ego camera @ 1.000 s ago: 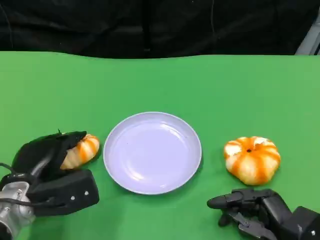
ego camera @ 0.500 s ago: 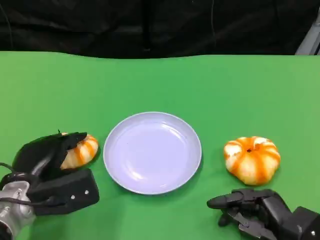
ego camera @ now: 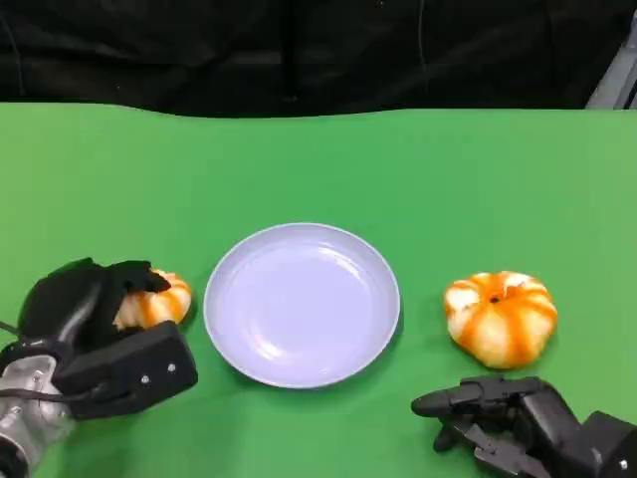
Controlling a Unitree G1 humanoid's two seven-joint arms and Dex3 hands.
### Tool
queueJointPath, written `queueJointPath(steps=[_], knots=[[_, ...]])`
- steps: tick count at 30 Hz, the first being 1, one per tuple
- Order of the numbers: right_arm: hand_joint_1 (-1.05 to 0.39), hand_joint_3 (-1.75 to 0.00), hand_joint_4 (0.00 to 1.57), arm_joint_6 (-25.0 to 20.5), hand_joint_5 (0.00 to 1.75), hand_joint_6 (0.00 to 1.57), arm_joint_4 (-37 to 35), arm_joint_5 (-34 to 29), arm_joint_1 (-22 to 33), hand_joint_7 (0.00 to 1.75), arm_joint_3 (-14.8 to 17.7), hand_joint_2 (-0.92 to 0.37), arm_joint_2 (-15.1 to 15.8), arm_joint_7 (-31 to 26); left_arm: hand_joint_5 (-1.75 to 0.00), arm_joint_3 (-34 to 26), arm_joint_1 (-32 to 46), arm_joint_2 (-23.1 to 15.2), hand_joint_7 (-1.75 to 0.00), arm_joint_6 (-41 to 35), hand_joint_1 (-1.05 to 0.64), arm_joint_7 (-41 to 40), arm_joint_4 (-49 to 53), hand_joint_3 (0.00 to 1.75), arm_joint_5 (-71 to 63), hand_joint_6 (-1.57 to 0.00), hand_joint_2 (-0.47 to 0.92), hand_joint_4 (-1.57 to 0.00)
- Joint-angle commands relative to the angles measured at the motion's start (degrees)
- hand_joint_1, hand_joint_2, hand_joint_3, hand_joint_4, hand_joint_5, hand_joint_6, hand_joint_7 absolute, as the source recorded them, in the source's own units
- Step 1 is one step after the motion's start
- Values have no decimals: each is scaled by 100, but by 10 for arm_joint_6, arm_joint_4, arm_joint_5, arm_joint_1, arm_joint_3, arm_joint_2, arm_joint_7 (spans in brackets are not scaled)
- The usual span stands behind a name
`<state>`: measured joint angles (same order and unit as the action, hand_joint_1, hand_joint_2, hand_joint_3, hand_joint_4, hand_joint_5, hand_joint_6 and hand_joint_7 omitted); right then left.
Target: Grasp the bread from the table and place it into the plate.
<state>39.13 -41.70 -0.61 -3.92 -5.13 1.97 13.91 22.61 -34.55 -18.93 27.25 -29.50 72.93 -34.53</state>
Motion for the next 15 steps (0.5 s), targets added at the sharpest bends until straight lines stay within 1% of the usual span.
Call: queueJointPath(steps=[1, 4, 7, 10, 13, 15], knots=[[-5, -40, 79, -8, 116, 121, -5, -4, 8, 8, 2, -92, 3, -1, -174, 1, 10, -2, -141, -10, -8, -36, 10, 10, -5, -68, 90, -56], [-5, -40, 79, -6, 116, 121, -7, -4, 7, 8, 2, -92, 3, -2, -175, 0, 9, -1, -145, -13, -8, -47, 10, 9, -3, -65, 91, -55], [-4, -40, 79, -5, 116, 122, -11, -4, 5, 9, 2, -92, 3, -1, -174, -12, 11, 3, -138, -10, -7, -55, 9, 8, 10, -68, 92, -53], [-5, -39, 79, -4, 116, 122, -13, -6, 2, 9, 2, -92, 4, -3, -173, -15, 10, 2, -133, -10, -5, -87, 3, 6, 7, -69, 91, -52], [-5, -39, 79, -6, 116, 122, -13, -6, 1, 9, 2, -92, 4, -3, -174, -15, 10, 2, -141, -9, -4, -106, 1, 6, 7, -63, 92, -49], [-5, -39, 79, -6, 116, 122, -13, -6, 1, 9, 2, -92, 4, -3, -175, -14, 10, 2, -142, -9, -4, -108, 2, 6, 8, -62, 92, -49]])
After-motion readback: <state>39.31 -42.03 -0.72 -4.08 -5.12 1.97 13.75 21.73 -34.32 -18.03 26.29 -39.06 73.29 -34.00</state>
